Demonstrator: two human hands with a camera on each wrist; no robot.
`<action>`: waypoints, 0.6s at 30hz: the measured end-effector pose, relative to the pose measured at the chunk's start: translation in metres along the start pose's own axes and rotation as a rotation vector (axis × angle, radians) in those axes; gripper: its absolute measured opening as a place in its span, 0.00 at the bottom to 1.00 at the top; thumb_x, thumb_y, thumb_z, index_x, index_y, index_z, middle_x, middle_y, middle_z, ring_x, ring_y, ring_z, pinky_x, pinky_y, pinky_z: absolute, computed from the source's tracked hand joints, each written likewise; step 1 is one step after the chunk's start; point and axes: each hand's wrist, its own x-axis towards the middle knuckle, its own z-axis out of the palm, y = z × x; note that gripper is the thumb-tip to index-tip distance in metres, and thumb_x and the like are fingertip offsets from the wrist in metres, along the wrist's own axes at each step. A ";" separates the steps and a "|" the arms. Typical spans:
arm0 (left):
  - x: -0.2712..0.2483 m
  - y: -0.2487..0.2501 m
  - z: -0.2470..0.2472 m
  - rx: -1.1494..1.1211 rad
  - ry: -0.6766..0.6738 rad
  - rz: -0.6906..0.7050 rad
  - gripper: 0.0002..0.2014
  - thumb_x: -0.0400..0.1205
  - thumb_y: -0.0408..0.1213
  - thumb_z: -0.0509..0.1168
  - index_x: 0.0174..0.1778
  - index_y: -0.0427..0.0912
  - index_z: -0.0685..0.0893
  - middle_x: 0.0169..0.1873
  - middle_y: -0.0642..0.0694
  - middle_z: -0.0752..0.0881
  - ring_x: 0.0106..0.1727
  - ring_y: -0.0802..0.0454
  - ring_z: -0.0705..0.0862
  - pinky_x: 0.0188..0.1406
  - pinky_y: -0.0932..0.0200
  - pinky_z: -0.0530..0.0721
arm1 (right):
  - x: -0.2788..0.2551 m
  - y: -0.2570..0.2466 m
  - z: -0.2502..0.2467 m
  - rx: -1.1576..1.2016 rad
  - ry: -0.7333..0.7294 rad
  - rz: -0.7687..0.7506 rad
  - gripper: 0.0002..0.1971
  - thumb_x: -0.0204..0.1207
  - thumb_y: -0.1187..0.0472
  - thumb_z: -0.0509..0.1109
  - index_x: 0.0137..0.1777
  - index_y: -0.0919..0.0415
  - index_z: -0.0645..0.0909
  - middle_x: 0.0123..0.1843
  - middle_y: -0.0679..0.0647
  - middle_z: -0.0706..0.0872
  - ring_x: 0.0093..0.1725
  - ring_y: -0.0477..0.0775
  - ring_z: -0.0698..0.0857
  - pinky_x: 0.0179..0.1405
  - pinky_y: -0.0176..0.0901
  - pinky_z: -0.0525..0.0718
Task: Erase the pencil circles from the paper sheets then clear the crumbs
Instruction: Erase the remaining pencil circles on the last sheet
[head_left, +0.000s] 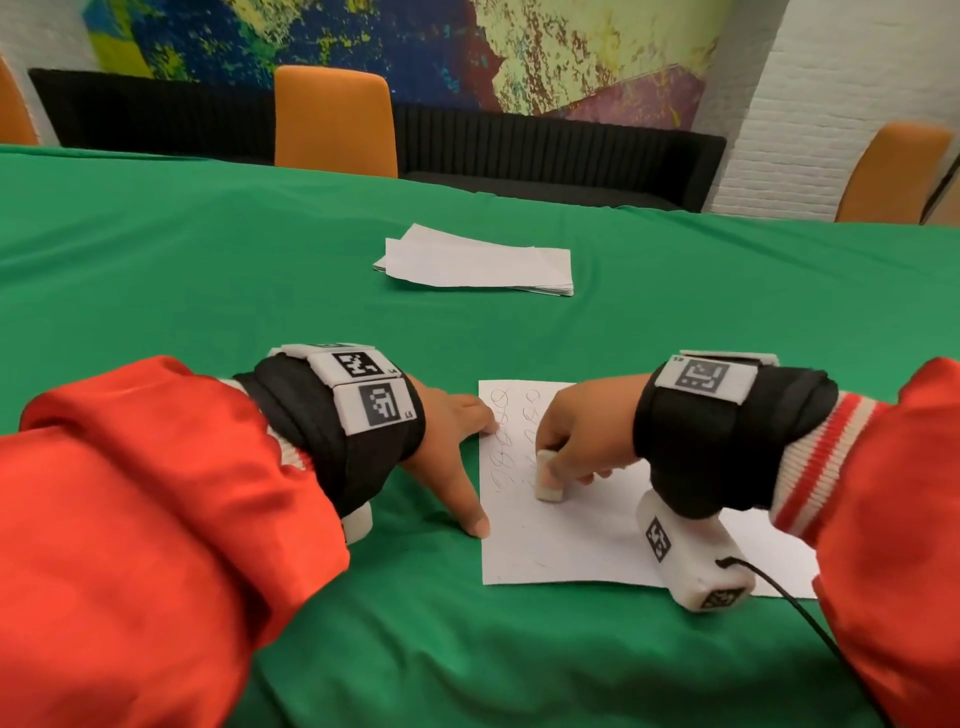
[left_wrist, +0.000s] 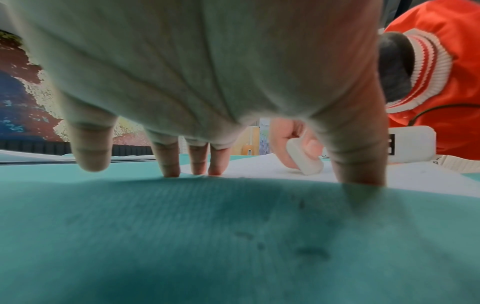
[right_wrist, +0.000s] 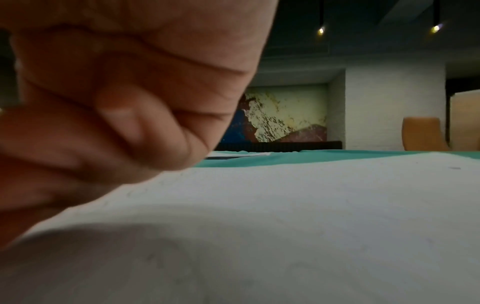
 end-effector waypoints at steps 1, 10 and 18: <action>0.000 0.000 0.000 -0.002 -0.003 -0.001 0.52 0.65 0.67 0.73 0.81 0.53 0.56 0.79 0.58 0.59 0.78 0.53 0.65 0.77 0.50 0.64 | 0.001 0.001 -0.001 -0.009 0.022 0.012 0.09 0.77 0.55 0.66 0.37 0.56 0.79 0.32 0.47 0.81 0.29 0.44 0.76 0.28 0.32 0.72; -0.001 0.001 0.000 0.005 0.009 0.000 0.52 0.66 0.66 0.72 0.81 0.52 0.55 0.79 0.57 0.59 0.78 0.53 0.65 0.76 0.52 0.65 | -0.002 -0.007 -0.001 -0.057 -0.018 -0.021 0.08 0.77 0.56 0.65 0.37 0.56 0.79 0.31 0.47 0.80 0.29 0.44 0.76 0.30 0.33 0.73; -0.002 0.001 0.000 -0.003 0.009 0.002 0.52 0.65 0.66 0.73 0.81 0.52 0.55 0.79 0.57 0.59 0.78 0.53 0.64 0.76 0.53 0.64 | -0.002 -0.009 -0.001 -0.065 -0.018 -0.024 0.07 0.76 0.56 0.66 0.38 0.57 0.80 0.30 0.46 0.79 0.29 0.44 0.76 0.28 0.32 0.71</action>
